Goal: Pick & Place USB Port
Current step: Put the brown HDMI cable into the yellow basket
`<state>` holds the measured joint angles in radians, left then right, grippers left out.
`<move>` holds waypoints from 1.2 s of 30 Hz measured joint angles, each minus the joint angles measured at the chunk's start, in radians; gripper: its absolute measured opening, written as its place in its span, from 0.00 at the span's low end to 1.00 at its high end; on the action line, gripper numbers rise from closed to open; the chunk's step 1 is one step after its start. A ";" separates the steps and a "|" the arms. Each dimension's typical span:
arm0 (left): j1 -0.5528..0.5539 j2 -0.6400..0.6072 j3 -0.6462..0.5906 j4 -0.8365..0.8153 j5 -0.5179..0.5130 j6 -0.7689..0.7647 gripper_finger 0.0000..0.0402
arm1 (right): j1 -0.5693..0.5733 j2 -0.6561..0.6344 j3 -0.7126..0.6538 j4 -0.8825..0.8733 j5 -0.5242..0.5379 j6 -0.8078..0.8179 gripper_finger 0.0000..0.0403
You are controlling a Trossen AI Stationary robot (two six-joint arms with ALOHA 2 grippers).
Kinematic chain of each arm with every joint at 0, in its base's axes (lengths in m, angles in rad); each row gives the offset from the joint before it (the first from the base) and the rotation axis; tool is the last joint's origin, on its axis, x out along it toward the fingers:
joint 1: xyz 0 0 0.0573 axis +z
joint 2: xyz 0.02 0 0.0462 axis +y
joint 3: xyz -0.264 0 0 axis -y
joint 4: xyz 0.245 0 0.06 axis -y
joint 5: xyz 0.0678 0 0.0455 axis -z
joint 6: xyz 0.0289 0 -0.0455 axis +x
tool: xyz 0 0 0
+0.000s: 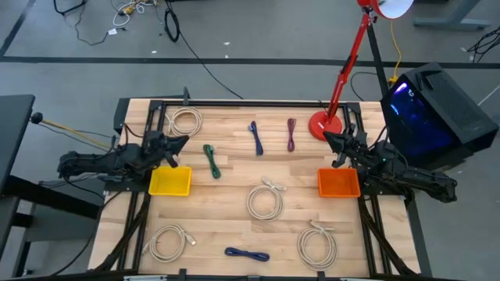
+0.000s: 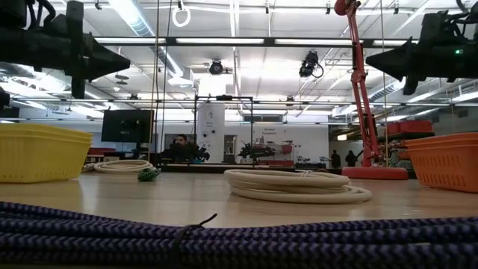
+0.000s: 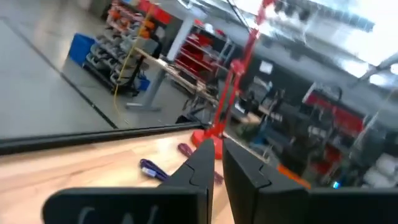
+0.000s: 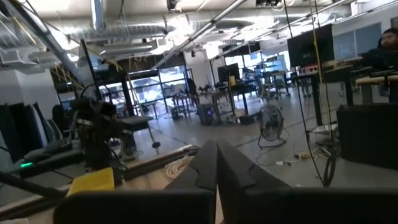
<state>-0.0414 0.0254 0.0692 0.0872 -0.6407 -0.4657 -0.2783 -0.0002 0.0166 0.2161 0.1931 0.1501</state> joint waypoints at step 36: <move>0.509 1.190 0.766 -0.510 -0.347 0.845 0.37 | 0.045 0.154 0.000 0.142 -0.155 0.019 0.02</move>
<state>0.4674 1.2158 0.8354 -0.4229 -0.9880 0.3790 -0.2333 0.1536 0.0164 0.3576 0.0381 0.1690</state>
